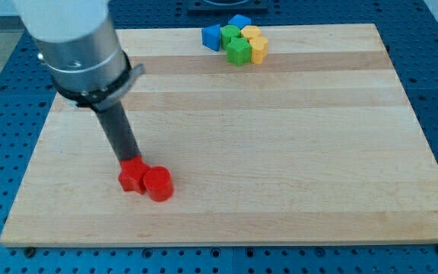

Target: Push the red blocks towards the bottom center of the board

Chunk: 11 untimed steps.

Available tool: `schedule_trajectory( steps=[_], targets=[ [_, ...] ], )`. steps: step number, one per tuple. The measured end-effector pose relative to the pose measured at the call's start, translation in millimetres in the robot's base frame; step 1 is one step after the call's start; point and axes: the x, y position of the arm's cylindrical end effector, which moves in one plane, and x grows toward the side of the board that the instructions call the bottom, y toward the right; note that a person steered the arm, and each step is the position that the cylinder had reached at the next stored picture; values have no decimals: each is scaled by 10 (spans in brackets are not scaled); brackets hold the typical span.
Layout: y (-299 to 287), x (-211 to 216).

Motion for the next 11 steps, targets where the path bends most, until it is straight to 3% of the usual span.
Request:
schedule_trajectory(
  steps=[2, 4, 5, 9, 11],
  targets=[
    [172, 206],
    [-361, 194],
    [-363, 488],
    [898, 621],
    [1015, 559]
  ],
)
